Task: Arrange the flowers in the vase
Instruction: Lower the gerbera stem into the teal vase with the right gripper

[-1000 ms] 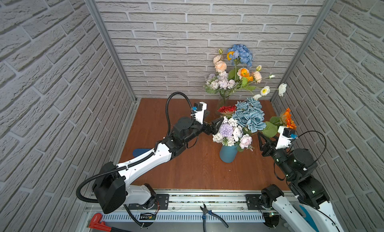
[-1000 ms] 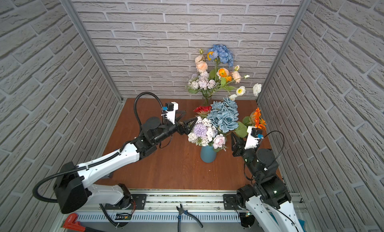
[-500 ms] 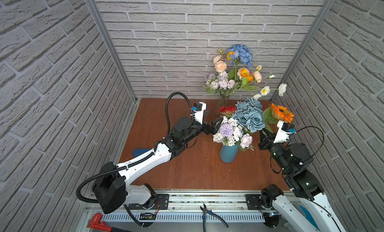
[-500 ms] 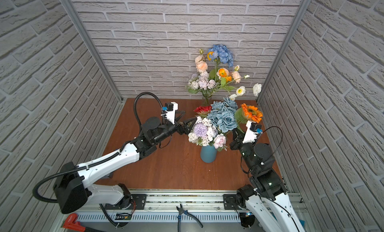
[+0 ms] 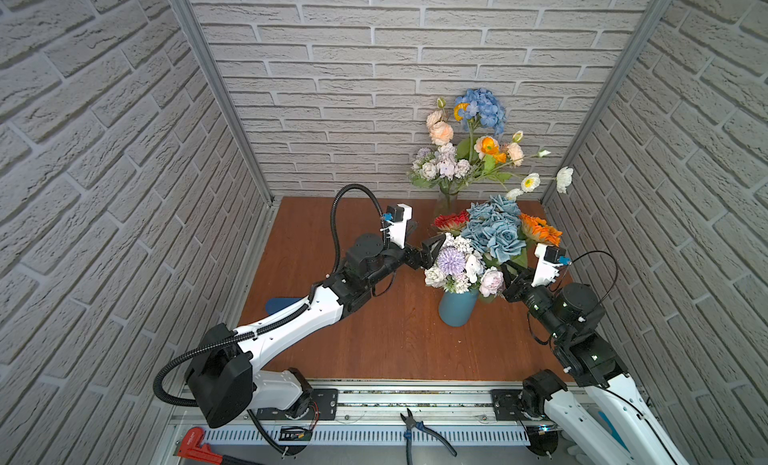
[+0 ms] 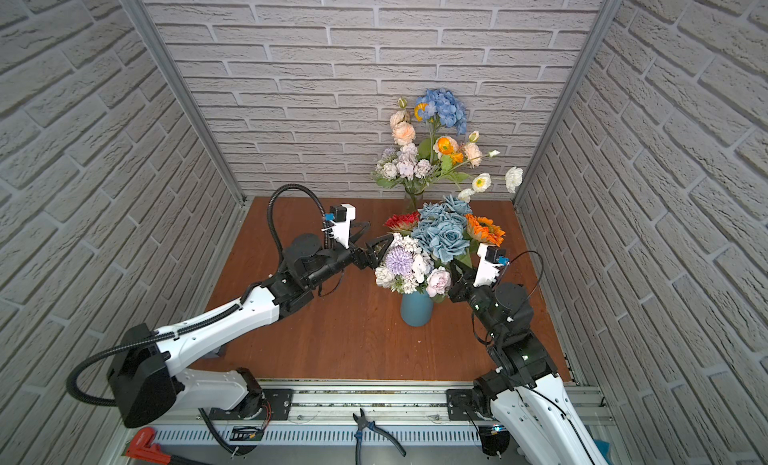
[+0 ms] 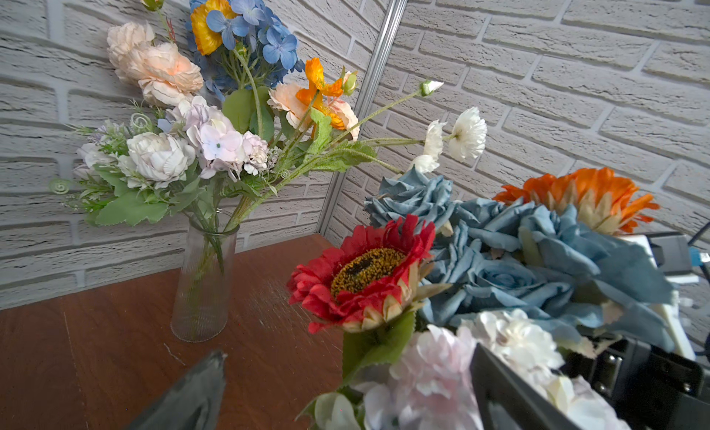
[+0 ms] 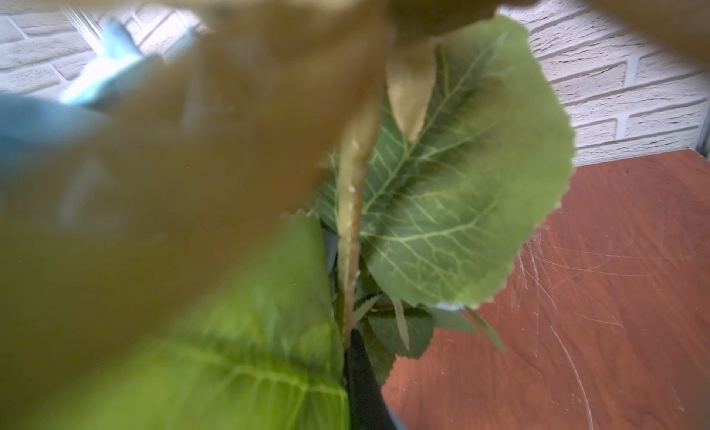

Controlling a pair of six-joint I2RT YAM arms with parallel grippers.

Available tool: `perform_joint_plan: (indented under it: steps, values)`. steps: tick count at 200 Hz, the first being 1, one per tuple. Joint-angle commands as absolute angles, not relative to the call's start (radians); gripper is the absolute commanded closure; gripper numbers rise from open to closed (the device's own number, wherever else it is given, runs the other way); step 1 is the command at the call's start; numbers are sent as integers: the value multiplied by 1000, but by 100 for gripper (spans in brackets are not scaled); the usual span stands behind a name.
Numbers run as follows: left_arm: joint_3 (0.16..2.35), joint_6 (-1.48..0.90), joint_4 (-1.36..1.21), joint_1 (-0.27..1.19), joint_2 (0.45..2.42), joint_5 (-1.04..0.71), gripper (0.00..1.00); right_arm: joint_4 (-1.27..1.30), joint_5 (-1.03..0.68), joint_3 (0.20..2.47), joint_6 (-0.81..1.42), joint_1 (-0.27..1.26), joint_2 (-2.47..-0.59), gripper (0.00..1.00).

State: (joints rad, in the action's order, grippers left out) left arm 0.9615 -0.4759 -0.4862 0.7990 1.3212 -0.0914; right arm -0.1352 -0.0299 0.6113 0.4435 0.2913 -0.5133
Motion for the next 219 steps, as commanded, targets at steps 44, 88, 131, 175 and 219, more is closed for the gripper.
perform_joint_plan:
  steps: [44,88,131,175,219]
  values:
    - [973,-492,-547,792,1348,-101,2,-183,-129,508,509,294,-433,93]
    - [980,-502,-552,792,1366,-109,2,-189,-153,513,486,295,-408,90]
    - [980,-515,-554,792,1371,-115,2,-192,-184,527,433,295,-477,90]
    - [974,-500,-545,790,1357,-100,2,-272,-140,563,419,294,-430,65]
    - [962,-516,-529,751,1337,-69,2,-406,-97,616,399,295,-399,56]
